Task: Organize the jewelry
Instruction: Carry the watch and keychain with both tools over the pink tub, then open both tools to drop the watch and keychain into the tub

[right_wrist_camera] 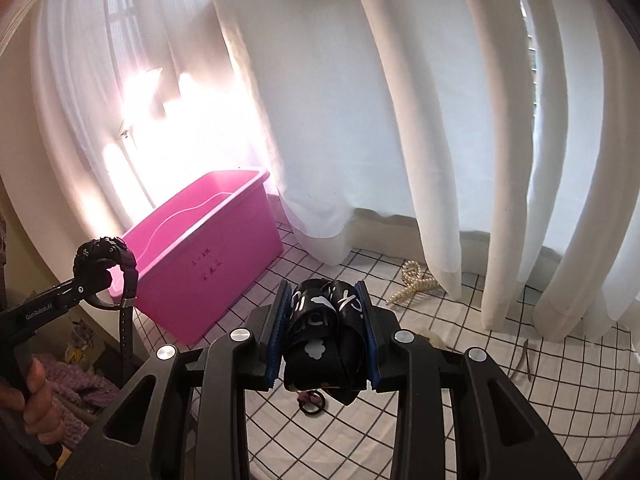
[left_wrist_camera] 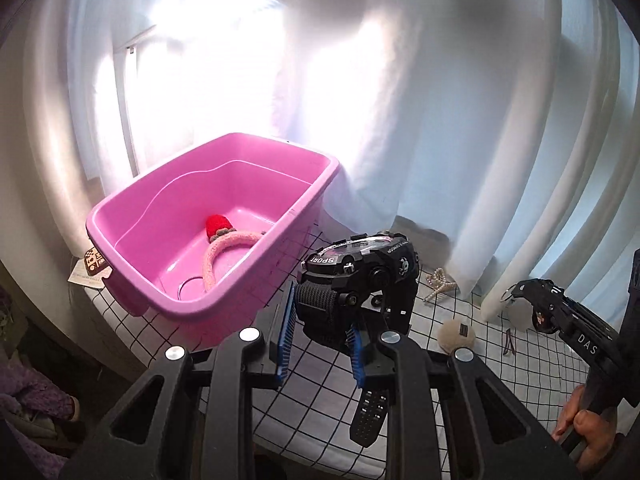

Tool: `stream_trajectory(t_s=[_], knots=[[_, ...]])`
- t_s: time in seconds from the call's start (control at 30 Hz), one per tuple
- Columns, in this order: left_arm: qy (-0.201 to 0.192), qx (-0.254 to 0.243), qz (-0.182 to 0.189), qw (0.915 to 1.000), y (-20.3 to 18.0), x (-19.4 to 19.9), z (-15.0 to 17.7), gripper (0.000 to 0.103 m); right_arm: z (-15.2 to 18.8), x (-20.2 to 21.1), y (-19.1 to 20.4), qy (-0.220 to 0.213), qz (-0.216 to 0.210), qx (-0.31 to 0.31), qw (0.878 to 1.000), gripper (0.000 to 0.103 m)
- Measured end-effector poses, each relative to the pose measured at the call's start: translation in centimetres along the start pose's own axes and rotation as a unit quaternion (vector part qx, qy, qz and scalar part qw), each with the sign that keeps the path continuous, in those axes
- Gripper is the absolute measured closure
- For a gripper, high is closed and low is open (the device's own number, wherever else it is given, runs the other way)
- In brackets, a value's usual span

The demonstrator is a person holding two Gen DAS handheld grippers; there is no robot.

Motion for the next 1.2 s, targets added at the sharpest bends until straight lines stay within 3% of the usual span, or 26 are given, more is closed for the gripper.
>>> stream_trajectory(t_s=[0.3,0.57,0.87,1.2], knots=[[-0.005,-0.005,-0.044,0.9990,10.0,-2.7,-4.1,0.080,-5.1,-8.4,12.6,0.009,-0.066,0.037,0.997,0.072],[0.029,0.013,-0.038,0.9988,16.5,-7.4,-5.2,0.080,-6.8,-16.1,20.9,0.055,-0.086,0.065,0.993,0.072],[0.090,0.043,-0.031,0.9946,20.2,-12.5,-3.8,0.080,-5.5,-24.3,24.3,0.145,-0.066,0.082,0.984,0.072],[0.158,0.058,-0.016,0.9857,21.4,-16.6,-1.1,0.080,-1.8,-31.4,22.8,0.257,0.003,0.099,0.961,0.072]])
Point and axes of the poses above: each gripper's, at about its wrist camera, not at the fingertips, and x roughly against the way its jaws point, y to its left, z to its underside, the point moved 9 cm from there along -x, roughly the way its jaws point, and after that the axes turned 14 degrees about -x, right-handed, at the moved point
